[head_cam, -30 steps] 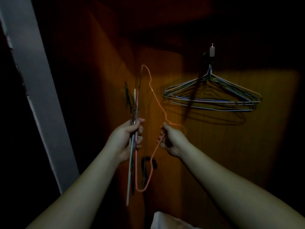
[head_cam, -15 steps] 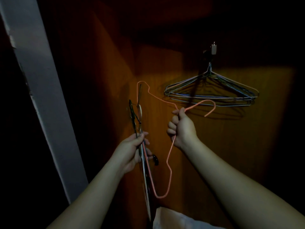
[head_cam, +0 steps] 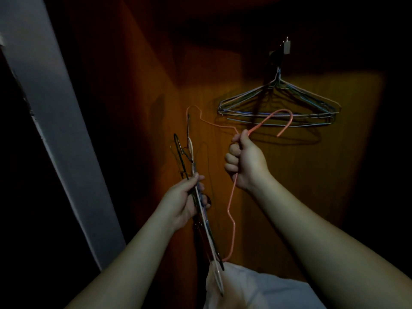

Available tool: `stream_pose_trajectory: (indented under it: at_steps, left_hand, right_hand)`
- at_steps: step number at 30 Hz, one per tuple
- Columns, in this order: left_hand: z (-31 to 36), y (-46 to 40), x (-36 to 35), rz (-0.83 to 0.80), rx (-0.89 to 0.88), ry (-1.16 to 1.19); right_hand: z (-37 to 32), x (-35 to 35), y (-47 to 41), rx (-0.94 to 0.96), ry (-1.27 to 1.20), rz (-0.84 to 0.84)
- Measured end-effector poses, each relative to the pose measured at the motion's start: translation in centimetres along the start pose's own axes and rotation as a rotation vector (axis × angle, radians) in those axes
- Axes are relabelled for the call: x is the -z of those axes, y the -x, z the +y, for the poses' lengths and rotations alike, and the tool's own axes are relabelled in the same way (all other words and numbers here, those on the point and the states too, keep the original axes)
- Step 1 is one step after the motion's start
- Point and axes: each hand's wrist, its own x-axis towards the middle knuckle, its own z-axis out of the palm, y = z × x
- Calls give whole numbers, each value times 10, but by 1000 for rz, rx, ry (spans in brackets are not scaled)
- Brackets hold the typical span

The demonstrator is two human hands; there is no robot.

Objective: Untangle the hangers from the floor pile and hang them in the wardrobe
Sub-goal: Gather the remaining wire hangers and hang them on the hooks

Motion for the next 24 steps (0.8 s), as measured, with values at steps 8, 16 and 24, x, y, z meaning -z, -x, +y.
stream_pose_trajectory:
  at_steps: [8,16,24]
  left_hand:
    - [-16,4,5,-9,37,0]
    - [-28,13,18,-64,44,73]
    - [-45,11,31,-30,93,45]
  right_hand:
    - [1,7,17,-40,132,-76]
    - [3,24,32,-79,251,-44]
    - [22,61,38,-78,432,62]
